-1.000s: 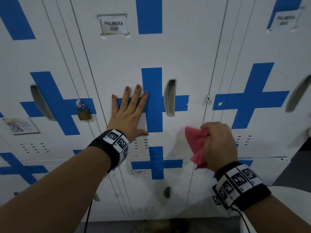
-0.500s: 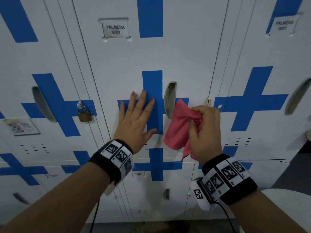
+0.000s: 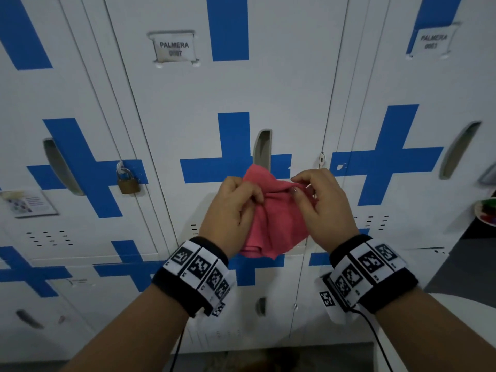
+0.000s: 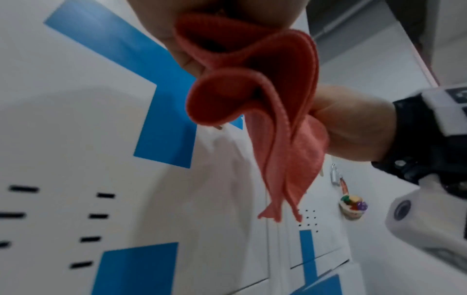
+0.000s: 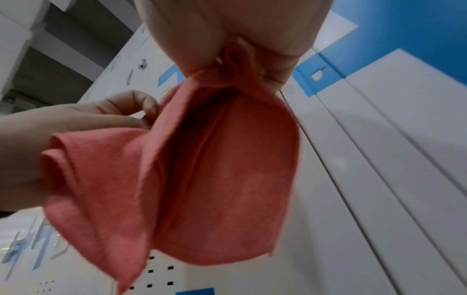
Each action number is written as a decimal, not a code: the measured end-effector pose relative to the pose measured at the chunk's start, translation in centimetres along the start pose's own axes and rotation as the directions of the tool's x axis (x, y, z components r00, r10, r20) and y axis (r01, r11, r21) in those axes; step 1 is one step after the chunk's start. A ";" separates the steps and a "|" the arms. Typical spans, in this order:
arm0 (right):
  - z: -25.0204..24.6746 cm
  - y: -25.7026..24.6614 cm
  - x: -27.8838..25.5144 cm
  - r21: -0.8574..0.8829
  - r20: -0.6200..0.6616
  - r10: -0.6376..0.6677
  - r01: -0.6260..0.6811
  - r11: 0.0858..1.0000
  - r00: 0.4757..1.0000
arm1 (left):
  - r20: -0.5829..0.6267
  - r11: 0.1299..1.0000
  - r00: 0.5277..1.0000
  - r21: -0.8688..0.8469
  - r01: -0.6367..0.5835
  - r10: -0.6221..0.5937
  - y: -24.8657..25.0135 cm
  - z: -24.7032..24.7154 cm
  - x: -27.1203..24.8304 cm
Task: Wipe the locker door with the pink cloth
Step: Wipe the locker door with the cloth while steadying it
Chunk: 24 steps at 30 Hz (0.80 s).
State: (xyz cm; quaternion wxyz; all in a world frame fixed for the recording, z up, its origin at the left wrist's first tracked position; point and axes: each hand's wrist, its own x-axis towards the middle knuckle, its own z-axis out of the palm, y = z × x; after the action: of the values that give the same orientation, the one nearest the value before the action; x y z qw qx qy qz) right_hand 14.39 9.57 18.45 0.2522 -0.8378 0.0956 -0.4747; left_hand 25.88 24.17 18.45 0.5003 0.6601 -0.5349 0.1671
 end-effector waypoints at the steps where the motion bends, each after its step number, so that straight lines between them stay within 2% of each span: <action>1: -0.2 0.2 0.1 -0.013 0.006 -0.003 0.003 1.000 1.000 | 0.055 0.998 0.998 0.067 -0.013 0.009 -0.2 -0.4 0.2; 3: -0.6 0.5 0.7 -0.054 -0.052 -0.060 0.057 0.997 0.997 | 0.122 0.962 0.991 0.263 -0.078 0.047 -0.8 -0.9 0.7; 5: -1.0 0.8 1.5 -0.185 -0.119 -0.146 0.123 0.975 0.982 | 0.145 0.849 0.981 0.494 -0.185 0.130 -1.7 -1.1 1.1; 7: -1.0 1.2 2.3 -0.369 -0.103 -0.188 0.137 0.919 0.977 | 0.139 0.721 0.972 0.652 -0.233 0.189 -2.5 -0.9 1.1; 8: -0.9 1.4 2.7 -0.455 -0.048 -0.191 0.149 0.878 0.981 | 0.135 0.678 0.969 0.695 -0.240 0.205 -2.9 -0.6 1.0; 10: -0.6 2.1 3.2 -0.562 0.088 -0.166 0.186 0.806 0.982 | 0.149 0.631 0.963 0.731 -0.259 0.223 -3.5 0.0 0.5; 12: -0.3 2.9 3.5 -0.603 0.161 -0.140 0.210 0.770 0.977 | 0.190 0.604 0.956 0.742 -0.290 0.225 -4.1 0.7 -0.1; 18: 0.7 4.1 3.6 -0.644 0.198 -0.126 0.226 0.731 0.972 | 0.337 0.599 0.929 0.716 -0.359 0.153 -5.5 1.8 -1.7; 21: 0.8 4.5 3.7 -0.665 0.196 -0.127 0.227 0.712 0.972 | 0.517 0.513 0.845 0.693 -0.508 0.139 -6.7 2.3 -2.0; 24: 1.0 4.9 3.8 -0.675 0.199 -0.126 0.229 0.701 0.972 | 0.642 0.442 0.751 0.635 -0.634 0.154 -7.1 3.5 -1.4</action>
State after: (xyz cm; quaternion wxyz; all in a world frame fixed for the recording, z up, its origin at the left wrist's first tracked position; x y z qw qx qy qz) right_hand 17.69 4.22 18.38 -0.1210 -0.9068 0.1673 -0.3676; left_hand 30.49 21.45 12.39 -0.0816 0.6817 -0.6433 0.3389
